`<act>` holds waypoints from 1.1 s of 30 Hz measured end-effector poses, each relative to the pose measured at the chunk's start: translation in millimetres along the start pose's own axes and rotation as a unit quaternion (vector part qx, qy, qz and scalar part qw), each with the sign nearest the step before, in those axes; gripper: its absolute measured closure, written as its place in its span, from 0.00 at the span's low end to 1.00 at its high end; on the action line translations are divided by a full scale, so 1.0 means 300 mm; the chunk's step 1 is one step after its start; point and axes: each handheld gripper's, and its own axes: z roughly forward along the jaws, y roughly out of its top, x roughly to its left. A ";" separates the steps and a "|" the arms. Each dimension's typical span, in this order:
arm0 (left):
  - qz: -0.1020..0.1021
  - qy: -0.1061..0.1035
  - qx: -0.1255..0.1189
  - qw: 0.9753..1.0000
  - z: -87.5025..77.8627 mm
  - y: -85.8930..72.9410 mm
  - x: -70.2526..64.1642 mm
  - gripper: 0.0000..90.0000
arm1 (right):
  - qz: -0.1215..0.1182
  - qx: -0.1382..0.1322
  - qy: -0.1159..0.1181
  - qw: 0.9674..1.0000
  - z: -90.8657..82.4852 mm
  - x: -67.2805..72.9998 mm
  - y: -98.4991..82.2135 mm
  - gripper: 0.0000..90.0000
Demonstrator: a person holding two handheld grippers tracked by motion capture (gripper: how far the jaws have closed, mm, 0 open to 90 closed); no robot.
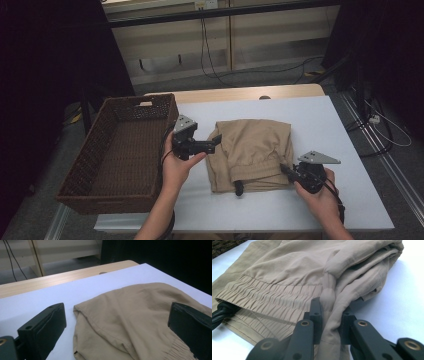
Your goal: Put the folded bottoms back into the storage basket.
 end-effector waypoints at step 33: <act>-0.032 0.018 0.059 0.998 0.212 -0.086 0.073 0.06 | -0.005 0.000 0.000 1.000 -0.001 0.002 0.000 0.87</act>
